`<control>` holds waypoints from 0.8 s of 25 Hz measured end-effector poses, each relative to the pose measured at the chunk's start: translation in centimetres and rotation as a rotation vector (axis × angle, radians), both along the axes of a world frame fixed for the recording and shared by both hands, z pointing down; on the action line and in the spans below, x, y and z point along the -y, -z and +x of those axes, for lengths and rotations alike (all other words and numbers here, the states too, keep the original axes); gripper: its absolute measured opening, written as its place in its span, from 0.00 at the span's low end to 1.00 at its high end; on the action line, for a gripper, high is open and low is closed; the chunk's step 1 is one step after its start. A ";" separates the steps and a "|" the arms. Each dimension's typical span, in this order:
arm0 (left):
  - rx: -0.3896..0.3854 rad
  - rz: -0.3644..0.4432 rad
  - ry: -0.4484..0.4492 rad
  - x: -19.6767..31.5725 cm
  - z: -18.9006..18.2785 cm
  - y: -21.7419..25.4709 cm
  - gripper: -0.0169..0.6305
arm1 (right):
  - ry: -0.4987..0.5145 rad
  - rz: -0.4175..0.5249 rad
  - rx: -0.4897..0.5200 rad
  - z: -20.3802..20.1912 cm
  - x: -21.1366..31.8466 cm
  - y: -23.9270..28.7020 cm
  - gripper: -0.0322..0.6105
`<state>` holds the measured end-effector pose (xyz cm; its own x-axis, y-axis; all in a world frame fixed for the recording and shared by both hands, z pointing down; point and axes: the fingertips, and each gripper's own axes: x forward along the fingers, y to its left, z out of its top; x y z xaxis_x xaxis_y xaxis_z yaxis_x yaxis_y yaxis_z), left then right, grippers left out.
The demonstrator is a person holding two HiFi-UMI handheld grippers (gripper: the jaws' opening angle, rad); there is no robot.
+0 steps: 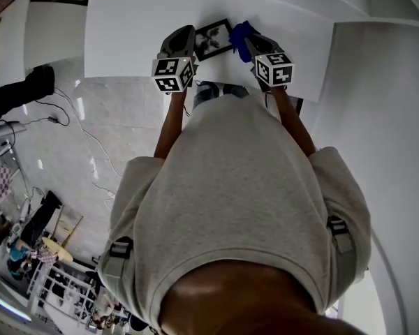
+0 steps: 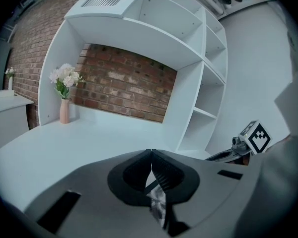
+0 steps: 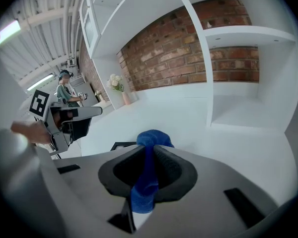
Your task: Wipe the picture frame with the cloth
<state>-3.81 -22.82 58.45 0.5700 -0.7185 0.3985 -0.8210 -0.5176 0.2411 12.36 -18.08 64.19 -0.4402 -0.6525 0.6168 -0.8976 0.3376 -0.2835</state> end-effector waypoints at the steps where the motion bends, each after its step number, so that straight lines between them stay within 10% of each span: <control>1: 0.000 0.008 0.009 0.3 -0.4 0.3 0.05 | 0.011 0.014 0.001 -0.5 0.6 0.3 0.15; 20: 0.014 0.181 0.159 3.6 -8.0 8.7 0.05 | 0.118 0.315 0.029 -7.0 9.4 12.1 0.15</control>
<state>-11.81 -26.41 49.75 0.4389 -0.8595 0.2619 -0.8984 -0.4149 0.1440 5.34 -27.48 52.10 -0.5386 -0.7525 0.3790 -0.8401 0.5137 -0.1740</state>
